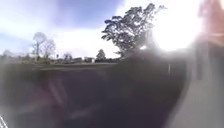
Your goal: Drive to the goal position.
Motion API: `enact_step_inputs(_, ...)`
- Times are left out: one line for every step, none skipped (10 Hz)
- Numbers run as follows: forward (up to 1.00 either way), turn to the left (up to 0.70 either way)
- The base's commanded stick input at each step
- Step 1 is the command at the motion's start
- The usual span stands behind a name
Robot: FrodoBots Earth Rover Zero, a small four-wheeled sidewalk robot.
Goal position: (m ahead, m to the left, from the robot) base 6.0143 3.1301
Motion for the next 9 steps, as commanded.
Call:
enact_step_inputs(0.85,0.0)
enact_step_inputs(0.85,0.0)
enact_step_inputs(0.85,0.0)
enact_step_inputs(0.85,0.0)
enact_step_inputs(0.85,0.0)
enact_step_inputs(0.85,0.0)
enact_step_inputs(0.85,0.0)
enact_step_inputs(0.85,0.0)
enact_step_inputs(0.85,0.0)
